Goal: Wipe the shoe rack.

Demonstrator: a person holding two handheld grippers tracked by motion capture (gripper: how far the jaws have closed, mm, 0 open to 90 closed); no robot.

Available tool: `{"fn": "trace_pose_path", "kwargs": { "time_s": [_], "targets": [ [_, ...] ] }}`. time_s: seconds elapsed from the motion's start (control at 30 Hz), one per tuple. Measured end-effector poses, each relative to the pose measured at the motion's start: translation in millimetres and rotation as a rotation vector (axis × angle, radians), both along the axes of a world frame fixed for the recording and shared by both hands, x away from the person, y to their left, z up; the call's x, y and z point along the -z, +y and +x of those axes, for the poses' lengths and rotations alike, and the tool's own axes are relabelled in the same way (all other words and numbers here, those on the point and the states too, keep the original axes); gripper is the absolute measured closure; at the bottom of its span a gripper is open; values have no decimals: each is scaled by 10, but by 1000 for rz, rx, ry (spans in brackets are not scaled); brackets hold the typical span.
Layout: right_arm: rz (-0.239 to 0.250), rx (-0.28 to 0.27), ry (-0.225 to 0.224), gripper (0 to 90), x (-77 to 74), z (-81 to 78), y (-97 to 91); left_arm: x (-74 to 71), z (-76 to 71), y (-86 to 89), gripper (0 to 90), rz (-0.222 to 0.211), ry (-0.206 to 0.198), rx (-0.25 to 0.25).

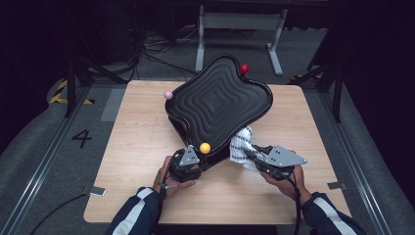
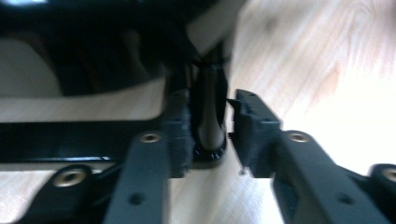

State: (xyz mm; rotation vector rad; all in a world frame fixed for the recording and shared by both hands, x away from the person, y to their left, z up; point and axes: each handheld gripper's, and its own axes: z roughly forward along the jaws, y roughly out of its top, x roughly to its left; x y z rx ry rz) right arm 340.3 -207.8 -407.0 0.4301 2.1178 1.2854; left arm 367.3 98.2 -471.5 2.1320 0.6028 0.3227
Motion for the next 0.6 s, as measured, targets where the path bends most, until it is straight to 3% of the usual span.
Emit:
{"fn": "trace_pose_path", "kwargs": {
  "time_s": [0.13,0.37,0.6],
  "targets": [
    [11,-26,-16,739,-32,-66,100,28,18,-8,728,-3,10,-1],
    [-40,-93,-68,749,-33,-134,407,59,35,5,732,-30,23,2],
    [-82,-139,-79,753,18,-102,622,60,35,8,736,-28,27,0]
  ]
}}
